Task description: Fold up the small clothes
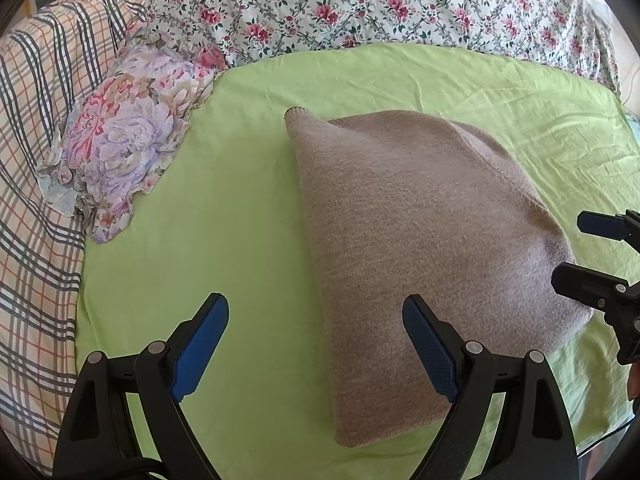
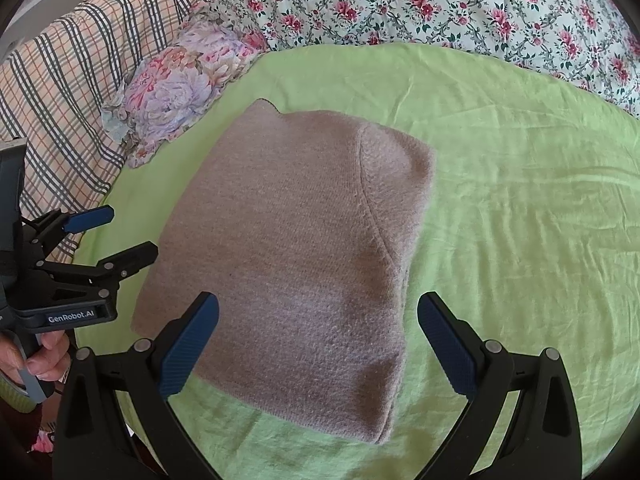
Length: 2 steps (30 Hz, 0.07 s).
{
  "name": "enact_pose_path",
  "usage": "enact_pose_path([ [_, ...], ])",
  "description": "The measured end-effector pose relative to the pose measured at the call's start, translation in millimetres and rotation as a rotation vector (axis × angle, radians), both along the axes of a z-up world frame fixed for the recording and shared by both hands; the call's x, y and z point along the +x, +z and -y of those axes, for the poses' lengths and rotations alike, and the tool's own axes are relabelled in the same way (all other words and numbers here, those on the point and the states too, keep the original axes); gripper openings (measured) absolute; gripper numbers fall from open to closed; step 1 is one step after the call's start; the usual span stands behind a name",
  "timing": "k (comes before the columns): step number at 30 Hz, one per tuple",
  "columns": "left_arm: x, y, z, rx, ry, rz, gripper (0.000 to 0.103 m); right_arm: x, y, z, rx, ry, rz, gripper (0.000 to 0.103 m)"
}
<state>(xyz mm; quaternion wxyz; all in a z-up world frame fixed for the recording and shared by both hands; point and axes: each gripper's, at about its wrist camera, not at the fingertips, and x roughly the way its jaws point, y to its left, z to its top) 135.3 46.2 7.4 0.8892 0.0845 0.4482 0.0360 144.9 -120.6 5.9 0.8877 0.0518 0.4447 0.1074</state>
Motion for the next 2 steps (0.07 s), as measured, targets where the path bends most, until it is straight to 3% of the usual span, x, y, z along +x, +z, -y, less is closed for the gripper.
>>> enact_pose_path([
  [2, 0.1, -0.5, 1.0, 0.001, 0.003, 0.002, 0.089, 1.9, -1.3, -1.2, 0.007, -0.002, -0.002, 0.1],
])
